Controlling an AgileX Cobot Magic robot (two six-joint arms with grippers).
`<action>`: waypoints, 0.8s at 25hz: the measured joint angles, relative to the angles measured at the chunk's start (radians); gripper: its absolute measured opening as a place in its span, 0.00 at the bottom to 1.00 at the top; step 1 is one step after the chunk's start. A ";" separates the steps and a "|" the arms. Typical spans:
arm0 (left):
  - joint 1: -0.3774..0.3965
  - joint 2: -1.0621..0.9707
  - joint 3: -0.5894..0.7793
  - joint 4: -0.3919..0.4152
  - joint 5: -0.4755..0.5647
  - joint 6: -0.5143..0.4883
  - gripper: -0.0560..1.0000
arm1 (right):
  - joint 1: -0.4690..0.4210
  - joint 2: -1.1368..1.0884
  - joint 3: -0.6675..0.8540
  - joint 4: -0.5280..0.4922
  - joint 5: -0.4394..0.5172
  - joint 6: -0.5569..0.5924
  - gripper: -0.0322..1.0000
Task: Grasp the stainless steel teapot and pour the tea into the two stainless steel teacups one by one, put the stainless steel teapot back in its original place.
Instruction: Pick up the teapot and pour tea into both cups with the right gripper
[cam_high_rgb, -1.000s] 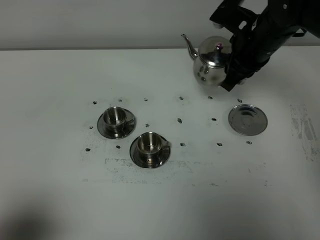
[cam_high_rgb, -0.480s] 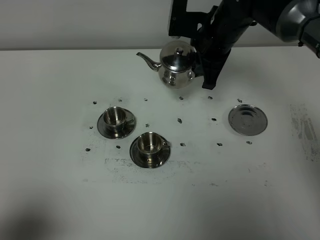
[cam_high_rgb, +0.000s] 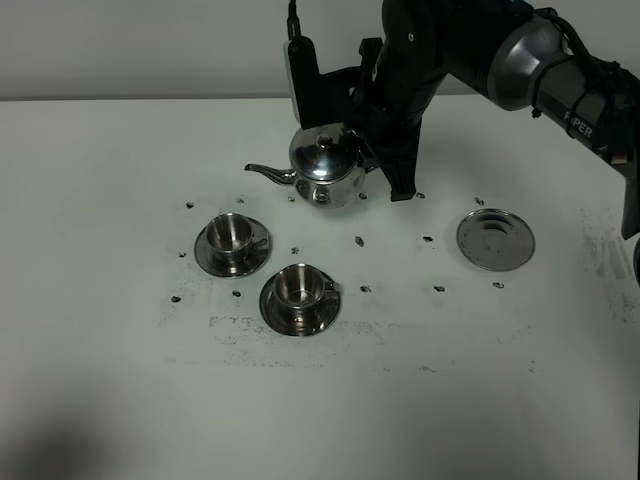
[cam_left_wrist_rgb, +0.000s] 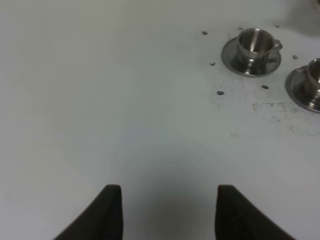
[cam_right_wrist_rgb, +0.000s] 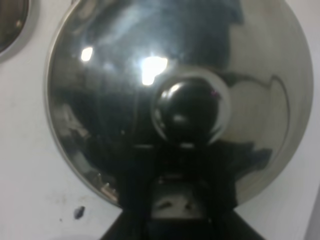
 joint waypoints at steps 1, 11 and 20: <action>0.000 0.000 0.000 0.000 0.000 0.000 0.45 | 0.004 0.000 0.000 -0.013 -0.002 -0.005 0.23; 0.000 0.000 0.000 0.000 0.000 0.000 0.45 | 0.052 0.028 -0.002 -0.101 -0.049 -0.017 0.23; 0.000 0.000 0.000 0.000 0.000 0.000 0.45 | 0.101 0.058 -0.002 -0.173 -0.082 -0.019 0.23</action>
